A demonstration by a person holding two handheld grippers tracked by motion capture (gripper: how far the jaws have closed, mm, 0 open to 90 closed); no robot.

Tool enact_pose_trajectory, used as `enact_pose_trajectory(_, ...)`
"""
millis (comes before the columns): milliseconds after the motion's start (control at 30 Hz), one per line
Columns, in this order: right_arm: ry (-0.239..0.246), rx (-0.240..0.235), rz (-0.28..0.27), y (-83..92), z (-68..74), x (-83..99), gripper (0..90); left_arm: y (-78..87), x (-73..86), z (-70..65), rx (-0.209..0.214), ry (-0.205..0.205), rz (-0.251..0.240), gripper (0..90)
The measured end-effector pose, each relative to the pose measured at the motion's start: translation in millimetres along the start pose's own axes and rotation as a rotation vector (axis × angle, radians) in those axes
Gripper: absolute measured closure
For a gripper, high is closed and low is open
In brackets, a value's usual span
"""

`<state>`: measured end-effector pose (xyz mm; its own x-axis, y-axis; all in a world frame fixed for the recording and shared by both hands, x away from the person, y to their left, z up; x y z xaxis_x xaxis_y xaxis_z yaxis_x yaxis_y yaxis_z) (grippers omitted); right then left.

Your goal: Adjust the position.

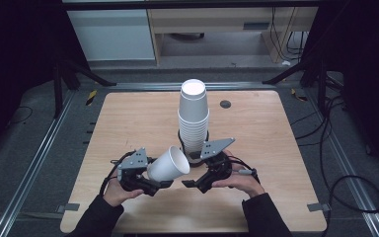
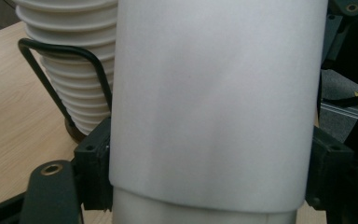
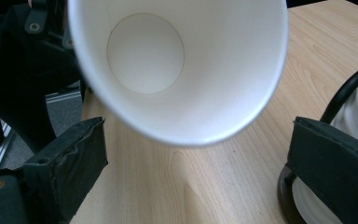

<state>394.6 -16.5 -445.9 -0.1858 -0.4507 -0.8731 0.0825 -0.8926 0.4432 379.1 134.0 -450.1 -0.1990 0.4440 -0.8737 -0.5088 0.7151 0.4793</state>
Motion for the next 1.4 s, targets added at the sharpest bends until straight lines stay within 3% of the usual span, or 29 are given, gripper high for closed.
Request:
enact_pose_trajectory(667, -0.014, -0.084, -0.042, -11.1, 8.3, -4.5, 3.9, -14.0, 1.6, -21.9, 0.040, -0.049, 0.024, 22.0)
enact_pose_trajectory(1400, -0.024, -0.129, -0.023, -15.4, 10.8, -0.4, 7.2, -16.7, 5.2, -26.3, 0.059, -0.086, 0.060, 21.5)
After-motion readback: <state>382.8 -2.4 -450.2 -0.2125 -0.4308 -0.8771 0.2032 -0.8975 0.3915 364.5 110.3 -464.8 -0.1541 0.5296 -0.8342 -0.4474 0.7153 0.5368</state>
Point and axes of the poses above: each handheld gripper's, and its own axes: y roughly backward along the jaws, x roughly out of its underside, z roughly to its left, the point moved 7 cm from there along -y, roughly forward along the jaws, and after that the axes turned 14 degrees about -x, right-handed, at the moved point
